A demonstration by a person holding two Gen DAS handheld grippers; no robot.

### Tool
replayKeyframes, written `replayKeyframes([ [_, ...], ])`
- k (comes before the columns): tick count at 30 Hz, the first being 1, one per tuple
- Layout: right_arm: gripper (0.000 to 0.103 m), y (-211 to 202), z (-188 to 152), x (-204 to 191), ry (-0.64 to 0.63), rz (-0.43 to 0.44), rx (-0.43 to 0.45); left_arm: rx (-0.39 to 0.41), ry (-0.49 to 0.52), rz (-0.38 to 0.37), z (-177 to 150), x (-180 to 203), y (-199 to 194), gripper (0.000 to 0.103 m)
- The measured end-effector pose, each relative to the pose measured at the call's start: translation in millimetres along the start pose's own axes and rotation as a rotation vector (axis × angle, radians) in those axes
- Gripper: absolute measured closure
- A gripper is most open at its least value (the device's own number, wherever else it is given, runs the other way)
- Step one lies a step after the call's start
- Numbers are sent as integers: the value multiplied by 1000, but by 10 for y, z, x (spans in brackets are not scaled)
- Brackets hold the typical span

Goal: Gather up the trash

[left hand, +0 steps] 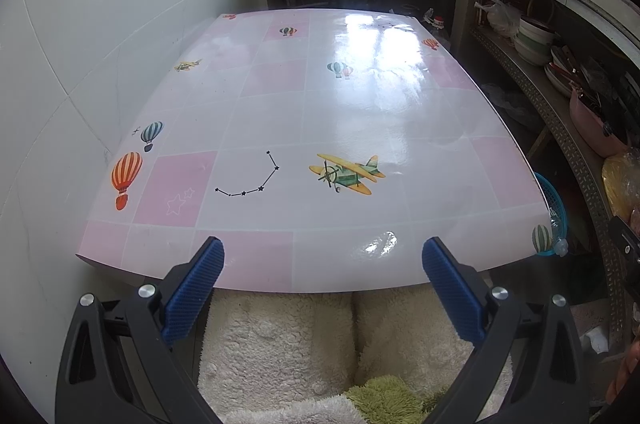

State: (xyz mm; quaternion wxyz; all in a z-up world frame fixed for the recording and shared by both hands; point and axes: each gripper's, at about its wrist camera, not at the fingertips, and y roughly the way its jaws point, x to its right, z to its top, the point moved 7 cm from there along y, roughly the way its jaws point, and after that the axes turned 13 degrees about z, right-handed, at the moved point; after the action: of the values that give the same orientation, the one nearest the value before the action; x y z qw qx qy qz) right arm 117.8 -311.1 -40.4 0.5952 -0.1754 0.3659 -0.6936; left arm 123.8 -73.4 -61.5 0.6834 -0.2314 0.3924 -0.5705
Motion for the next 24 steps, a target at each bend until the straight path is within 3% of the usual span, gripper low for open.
replayKeyframes([
  [24,8,-4,-10,-26,-3,4,-1,-3,0,-3,2,-6,22,6],
])
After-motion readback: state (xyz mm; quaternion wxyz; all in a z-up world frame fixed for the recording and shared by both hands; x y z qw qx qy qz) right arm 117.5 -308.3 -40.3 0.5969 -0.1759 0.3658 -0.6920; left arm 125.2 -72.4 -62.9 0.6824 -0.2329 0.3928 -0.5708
